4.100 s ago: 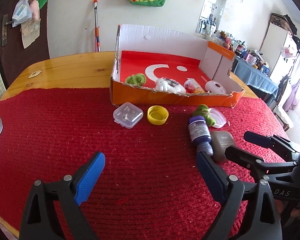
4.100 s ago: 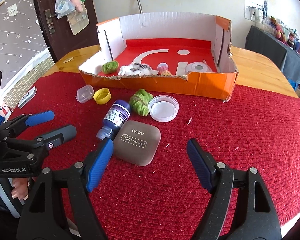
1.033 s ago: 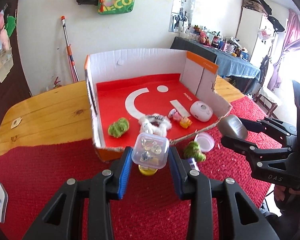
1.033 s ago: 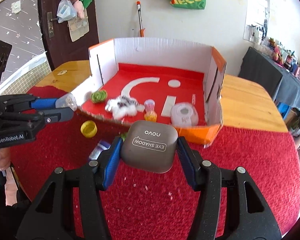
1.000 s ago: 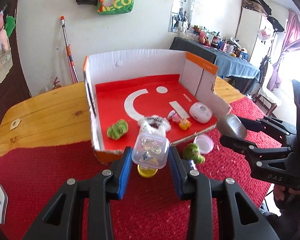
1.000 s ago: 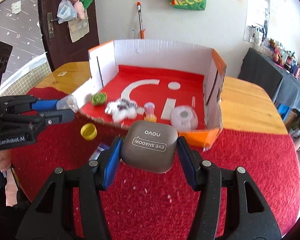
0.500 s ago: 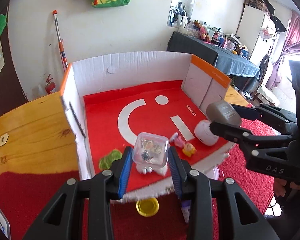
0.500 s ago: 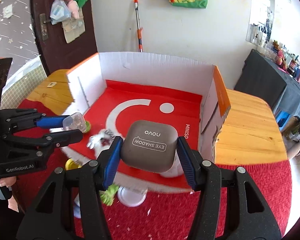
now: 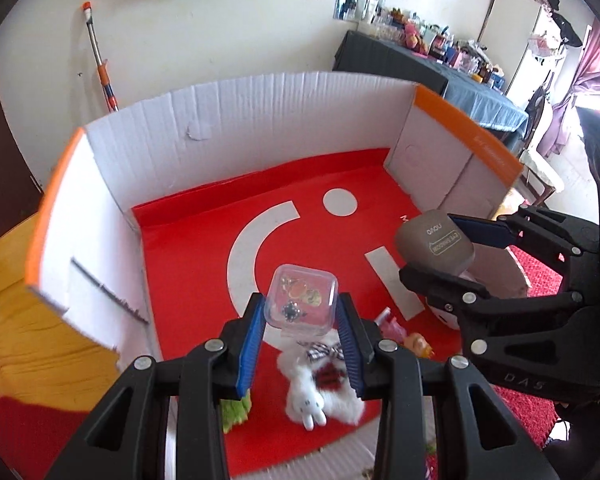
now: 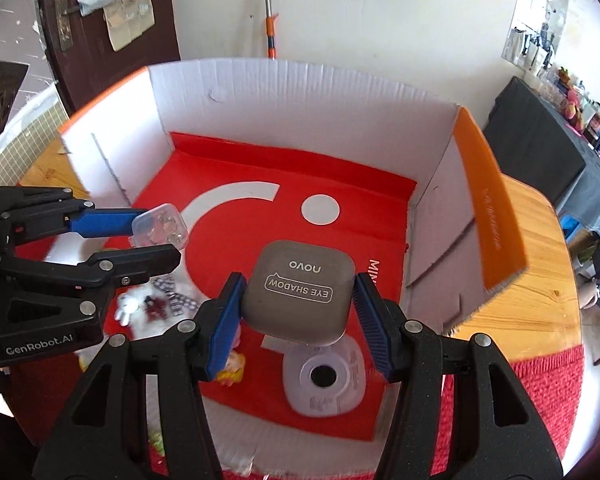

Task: Organize objects
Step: 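Carry the compact into the box with right tool while left tool carries the clear box in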

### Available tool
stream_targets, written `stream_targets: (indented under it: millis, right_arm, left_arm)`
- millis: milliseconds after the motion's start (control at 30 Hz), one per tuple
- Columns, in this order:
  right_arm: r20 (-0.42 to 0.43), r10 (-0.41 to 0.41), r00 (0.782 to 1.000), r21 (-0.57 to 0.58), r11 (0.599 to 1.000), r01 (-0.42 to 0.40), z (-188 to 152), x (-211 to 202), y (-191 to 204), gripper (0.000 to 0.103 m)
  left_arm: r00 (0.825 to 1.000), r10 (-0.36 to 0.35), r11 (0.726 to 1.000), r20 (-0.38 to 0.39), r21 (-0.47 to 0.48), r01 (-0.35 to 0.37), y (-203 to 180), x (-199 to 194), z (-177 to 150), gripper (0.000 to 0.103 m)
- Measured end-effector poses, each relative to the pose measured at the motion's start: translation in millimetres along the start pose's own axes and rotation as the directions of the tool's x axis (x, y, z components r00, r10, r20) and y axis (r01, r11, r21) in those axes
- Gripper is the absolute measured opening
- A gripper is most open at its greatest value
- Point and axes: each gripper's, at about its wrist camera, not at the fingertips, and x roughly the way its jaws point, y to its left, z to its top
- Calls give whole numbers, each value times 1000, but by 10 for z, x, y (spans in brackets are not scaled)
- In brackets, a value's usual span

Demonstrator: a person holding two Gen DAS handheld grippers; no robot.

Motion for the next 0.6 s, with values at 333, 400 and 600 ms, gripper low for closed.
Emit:
stream_targets:
  millis: [333,400,600]
  right_arm:
    - [-96,-2,995,-36,999,-1,84,293,-21,54]
    - [-110,-9,994,-39,999,5,94,326,-28,54]
    - [-146,-9,989,-50,999,1,101,393,-53,54]
  left_arm:
    - [998,10,1000,-67,-3,-10,73,229,48,38]
    - [997,11,1000,-78,-5,-11,82,261,48,38]
    - [994,19,1000,-104,-7,-19,93,313,34,38]
